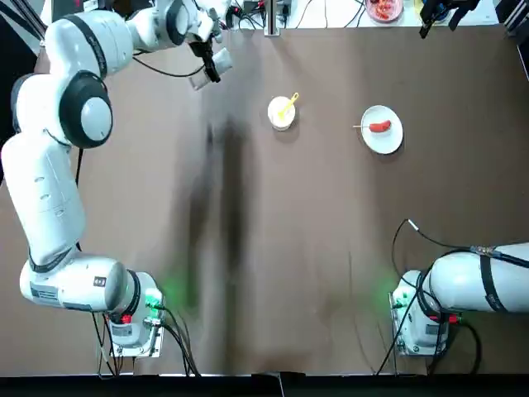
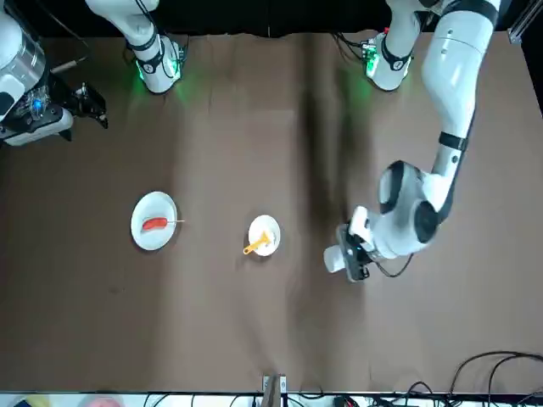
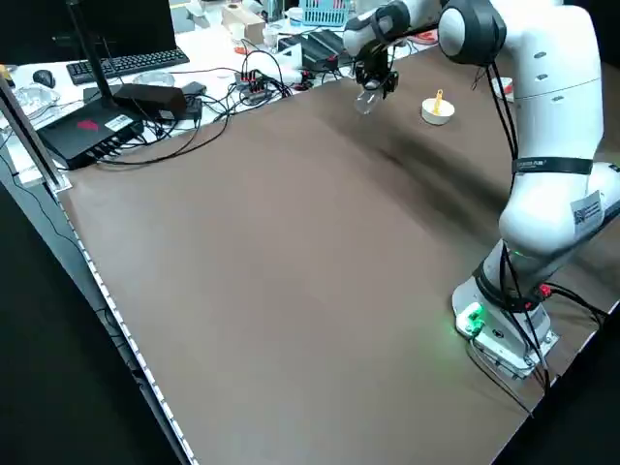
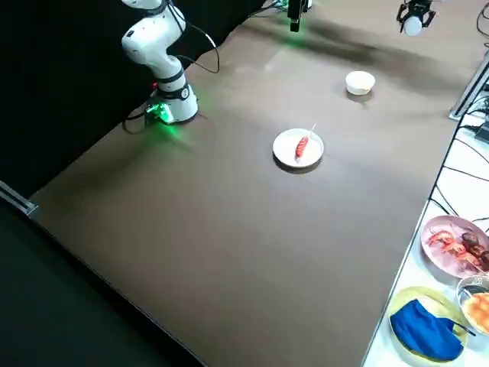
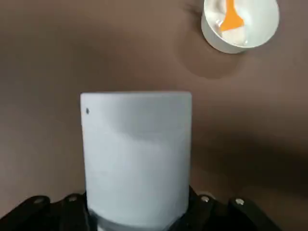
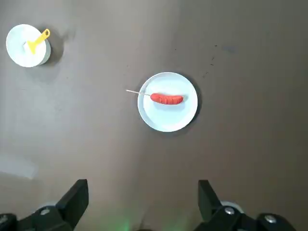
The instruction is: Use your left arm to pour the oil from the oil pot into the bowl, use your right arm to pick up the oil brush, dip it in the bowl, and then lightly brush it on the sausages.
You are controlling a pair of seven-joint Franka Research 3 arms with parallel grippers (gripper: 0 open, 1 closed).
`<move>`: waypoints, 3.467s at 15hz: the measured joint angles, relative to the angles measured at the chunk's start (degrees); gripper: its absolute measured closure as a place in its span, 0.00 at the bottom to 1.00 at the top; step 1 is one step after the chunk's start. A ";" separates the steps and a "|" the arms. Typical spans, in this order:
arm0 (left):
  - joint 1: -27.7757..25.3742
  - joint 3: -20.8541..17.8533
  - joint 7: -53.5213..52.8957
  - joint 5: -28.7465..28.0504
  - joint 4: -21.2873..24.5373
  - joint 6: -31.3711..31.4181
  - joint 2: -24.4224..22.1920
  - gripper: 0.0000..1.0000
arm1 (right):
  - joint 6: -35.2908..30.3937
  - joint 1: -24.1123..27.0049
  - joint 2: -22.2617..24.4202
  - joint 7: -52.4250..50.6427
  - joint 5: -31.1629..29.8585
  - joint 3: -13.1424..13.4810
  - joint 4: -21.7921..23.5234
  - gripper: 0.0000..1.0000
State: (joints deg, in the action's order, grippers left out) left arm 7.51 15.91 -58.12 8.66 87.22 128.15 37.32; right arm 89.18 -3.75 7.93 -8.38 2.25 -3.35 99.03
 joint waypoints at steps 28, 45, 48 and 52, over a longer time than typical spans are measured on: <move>23.22 -5.22 17.56 -20.84 0.22 17.62 8.04 0.44 | 0.27 -0.92 0.00 0.10 -0.10 0.40 0.56 0.00; -8.12 15.29 3.66 -16.06 0.37 17.13 8.64 0.44 | 0.39 -0.98 0.00 5.63 -0.07 0.16 0.54 0.00; -14.61 18.38 -2.96 -8.92 3.11 15.26 9.52 0.44 | 0.63 -0.99 0.03 5.63 -0.07 0.13 0.43 0.00; -21.88 20.86 -11.46 2.41 3.89 5.62 9.66 0.44 | 1.12 -0.97 0.10 5.63 -0.07 0.36 0.35 0.00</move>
State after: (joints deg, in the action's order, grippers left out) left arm -14.36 36.77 -69.58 11.07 91.11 133.77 46.98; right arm 90.30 -4.72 8.03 -2.75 2.19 -2.99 99.38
